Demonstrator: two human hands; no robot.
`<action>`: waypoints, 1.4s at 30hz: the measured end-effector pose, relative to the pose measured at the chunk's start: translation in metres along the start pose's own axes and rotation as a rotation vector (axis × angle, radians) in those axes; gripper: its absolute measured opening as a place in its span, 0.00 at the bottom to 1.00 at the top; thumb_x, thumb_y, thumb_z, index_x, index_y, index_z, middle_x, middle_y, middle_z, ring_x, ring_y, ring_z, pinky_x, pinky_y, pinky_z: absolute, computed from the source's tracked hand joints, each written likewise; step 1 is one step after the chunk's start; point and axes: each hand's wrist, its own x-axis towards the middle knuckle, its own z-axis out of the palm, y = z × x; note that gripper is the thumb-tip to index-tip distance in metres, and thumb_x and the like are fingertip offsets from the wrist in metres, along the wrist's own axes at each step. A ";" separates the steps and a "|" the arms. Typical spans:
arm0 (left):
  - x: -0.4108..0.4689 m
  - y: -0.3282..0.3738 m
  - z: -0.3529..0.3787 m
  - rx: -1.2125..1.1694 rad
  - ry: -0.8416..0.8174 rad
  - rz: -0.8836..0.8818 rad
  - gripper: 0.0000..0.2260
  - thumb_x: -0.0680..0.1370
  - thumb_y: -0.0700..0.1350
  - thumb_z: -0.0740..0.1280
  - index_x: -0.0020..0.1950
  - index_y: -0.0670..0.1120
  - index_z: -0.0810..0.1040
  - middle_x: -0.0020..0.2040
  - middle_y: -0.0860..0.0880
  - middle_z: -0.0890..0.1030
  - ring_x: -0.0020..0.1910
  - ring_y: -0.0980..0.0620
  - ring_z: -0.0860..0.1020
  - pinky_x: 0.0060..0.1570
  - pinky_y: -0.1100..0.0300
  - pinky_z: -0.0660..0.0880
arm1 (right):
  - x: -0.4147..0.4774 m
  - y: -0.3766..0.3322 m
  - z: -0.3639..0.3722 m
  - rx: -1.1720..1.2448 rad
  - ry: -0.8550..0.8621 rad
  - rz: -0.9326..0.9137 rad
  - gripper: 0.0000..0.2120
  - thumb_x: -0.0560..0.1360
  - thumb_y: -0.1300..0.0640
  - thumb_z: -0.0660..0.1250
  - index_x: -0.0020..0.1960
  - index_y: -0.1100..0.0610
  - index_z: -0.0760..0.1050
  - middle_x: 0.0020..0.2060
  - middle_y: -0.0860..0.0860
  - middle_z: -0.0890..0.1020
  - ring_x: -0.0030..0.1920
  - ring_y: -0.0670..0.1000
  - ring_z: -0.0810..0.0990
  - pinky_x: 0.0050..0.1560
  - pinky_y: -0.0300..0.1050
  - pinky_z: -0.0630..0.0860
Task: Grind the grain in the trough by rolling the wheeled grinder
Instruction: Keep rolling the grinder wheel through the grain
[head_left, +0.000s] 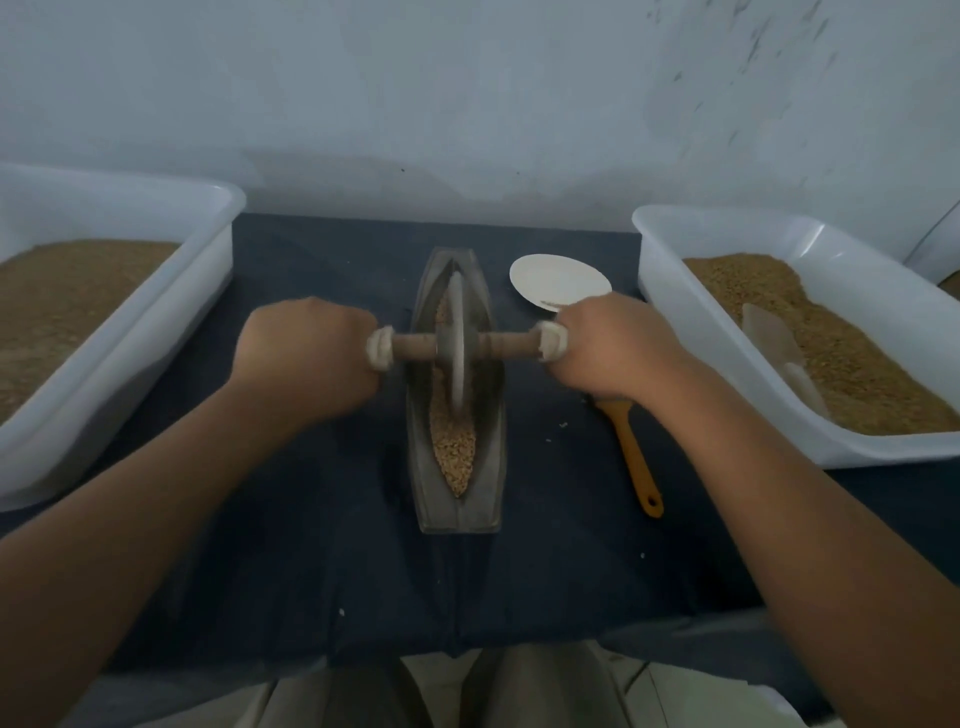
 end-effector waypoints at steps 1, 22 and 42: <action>-0.017 0.000 -0.005 -0.015 0.041 0.028 0.18 0.77 0.60 0.61 0.30 0.54 0.65 0.25 0.57 0.67 0.22 0.55 0.65 0.28 0.64 0.57 | -0.012 0.001 -0.003 0.004 -0.052 -0.020 0.12 0.70 0.42 0.63 0.35 0.48 0.75 0.29 0.46 0.78 0.32 0.47 0.77 0.31 0.46 0.74; -0.036 -0.001 -0.017 -0.077 0.171 0.097 0.19 0.77 0.61 0.56 0.30 0.55 0.56 0.24 0.58 0.61 0.21 0.57 0.56 0.30 0.66 0.52 | -0.033 0.001 -0.010 0.058 -0.256 -0.006 0.11 0.69 0.40 0.69 0.34 0.46 0.77 0.29 0.43 0.81 0.30 0.45 0.79 0.29 0.44 0.71; -0.023 -0.003 0.001 -0.044 0.025 0.026 0.17 0.75 0.61 0.57 0.30 0.53 0.65 0.25 0.57 0.67 0.22 0.55 0.65 0.28 0.64 0.56 | -0.011 -0.004 -0.007 -0.014 -0.070 0.004 0.13 0.70 0.40 0.64 0.33 0.47 0.75 0.28 0.46 0.78 0.31 0.47 0.78 0.30 0.45 0.73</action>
